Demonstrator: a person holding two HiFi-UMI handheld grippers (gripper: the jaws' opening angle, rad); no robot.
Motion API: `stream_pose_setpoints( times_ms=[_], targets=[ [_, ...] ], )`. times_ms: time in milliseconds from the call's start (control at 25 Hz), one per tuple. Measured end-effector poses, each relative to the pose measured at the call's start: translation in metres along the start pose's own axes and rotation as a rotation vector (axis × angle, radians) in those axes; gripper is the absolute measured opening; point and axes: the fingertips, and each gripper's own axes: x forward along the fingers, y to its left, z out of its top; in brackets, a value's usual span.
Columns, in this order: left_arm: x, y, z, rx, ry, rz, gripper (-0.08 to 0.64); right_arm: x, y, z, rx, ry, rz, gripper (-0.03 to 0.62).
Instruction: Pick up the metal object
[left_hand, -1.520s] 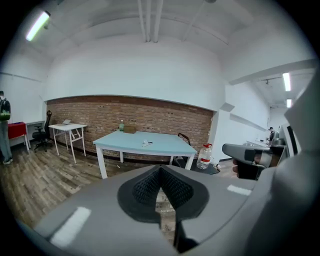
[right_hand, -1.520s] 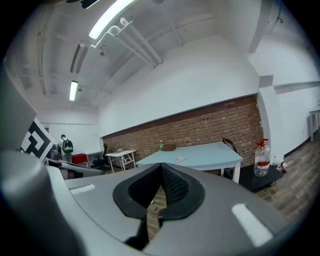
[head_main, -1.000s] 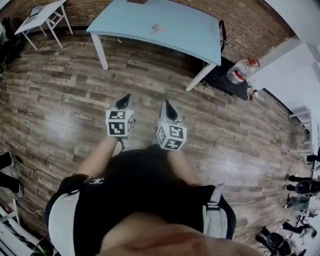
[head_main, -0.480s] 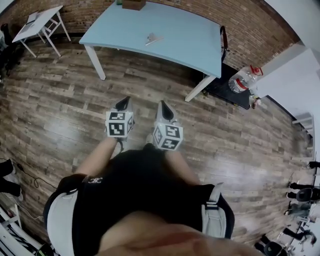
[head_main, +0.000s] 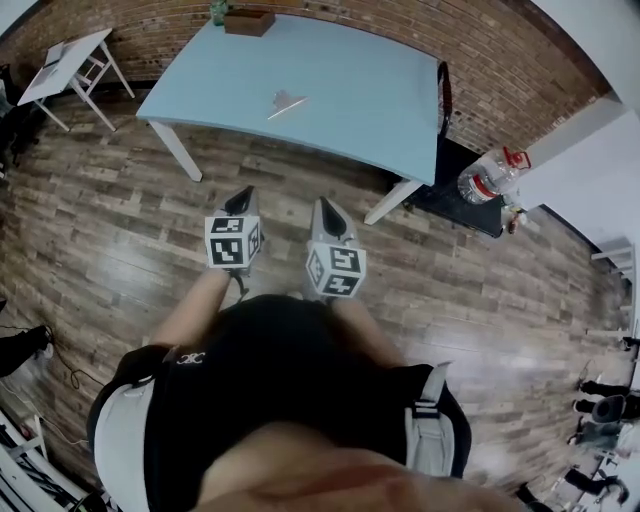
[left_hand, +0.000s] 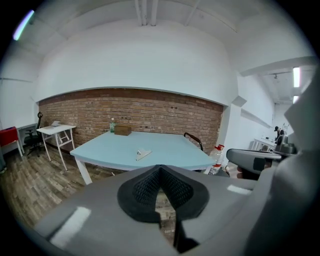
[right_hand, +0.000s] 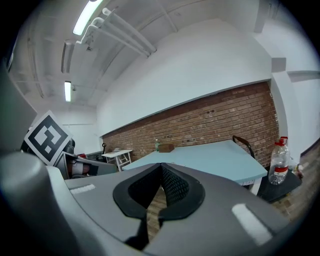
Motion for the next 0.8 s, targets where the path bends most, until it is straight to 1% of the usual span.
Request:
stream_pose_setpoints(
  times_ms=[200, 480, 800],
  targets=[
    [0.032, -0.01, 0.012, -0.026, 0.004, 0.024, 0.0, 0.028, -0.029, 0.009, 0.002, 0.007, 0.032, 0.014],
    [0.061, -0.009, 0.018, -0.031, 0.033, 0.047, 0.0, 0.055, -0.044, 0.006, 0.009, 0.042, 0.064, 0.014],
    [0.094, -0.003, 0.017, -0.026, 0.062, 0.031, 0.0, 0.08, -0.059, 0.001, 0.017, 0.062, 0.042, 0.014]
  ],
)
